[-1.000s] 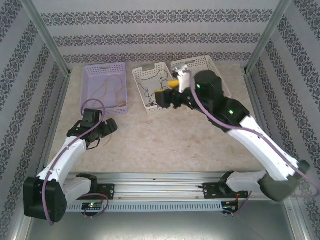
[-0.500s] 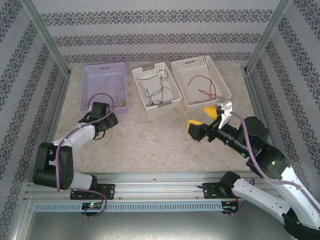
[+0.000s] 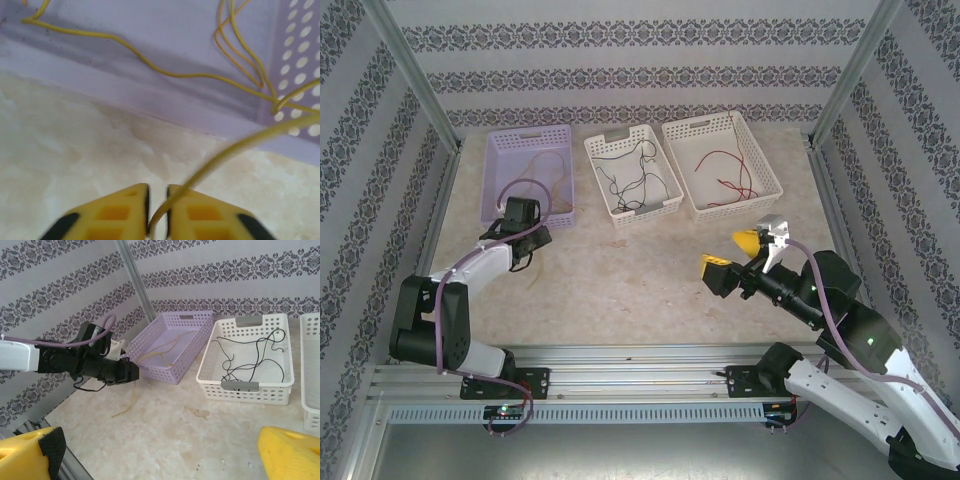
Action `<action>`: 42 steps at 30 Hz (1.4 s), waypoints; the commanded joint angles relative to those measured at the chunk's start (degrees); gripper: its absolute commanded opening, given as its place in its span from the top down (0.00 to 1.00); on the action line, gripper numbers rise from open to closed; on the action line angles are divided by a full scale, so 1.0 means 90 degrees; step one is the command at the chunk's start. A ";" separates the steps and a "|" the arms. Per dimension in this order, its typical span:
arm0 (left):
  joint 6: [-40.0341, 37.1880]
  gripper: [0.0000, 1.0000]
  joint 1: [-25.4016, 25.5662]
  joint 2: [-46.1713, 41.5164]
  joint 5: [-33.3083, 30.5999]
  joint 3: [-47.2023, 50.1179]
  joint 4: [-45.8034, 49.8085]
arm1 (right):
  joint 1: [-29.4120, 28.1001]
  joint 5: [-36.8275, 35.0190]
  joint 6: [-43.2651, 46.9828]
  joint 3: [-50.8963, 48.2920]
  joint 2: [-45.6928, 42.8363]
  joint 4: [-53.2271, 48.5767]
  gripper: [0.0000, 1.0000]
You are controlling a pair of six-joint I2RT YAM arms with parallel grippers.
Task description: Untangle the cables
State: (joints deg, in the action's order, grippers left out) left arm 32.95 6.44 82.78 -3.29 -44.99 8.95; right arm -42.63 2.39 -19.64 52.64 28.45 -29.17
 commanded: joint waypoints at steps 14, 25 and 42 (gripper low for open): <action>-0.0550 1.00 0.0076 -0.0579 -0.0164 -0.1694 0.1349 | -0.0063 0.0130 -0.0217 -0.0096 -0.0212 -0.0021 0.02; -0.1290 1.00 -0.0295 0.1183 -0.0613 -0.3949 0.2156 | -0.0058 0.0235 -0.0333 -0.0166 -0.0231 -0.0096 0.02; -0.1397 0.94 -0.0723 0.3846 -0.0589 -0.5648 0.2320 | -0.0058 0.0320 -0.0620 -0.0593 -0.0345 -0.0227 0.02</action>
State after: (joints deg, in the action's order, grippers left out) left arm 21.41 0.32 116.73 -7.60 -94.80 28.01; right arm -42.63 4.56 -24.14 48.18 25.91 -31.55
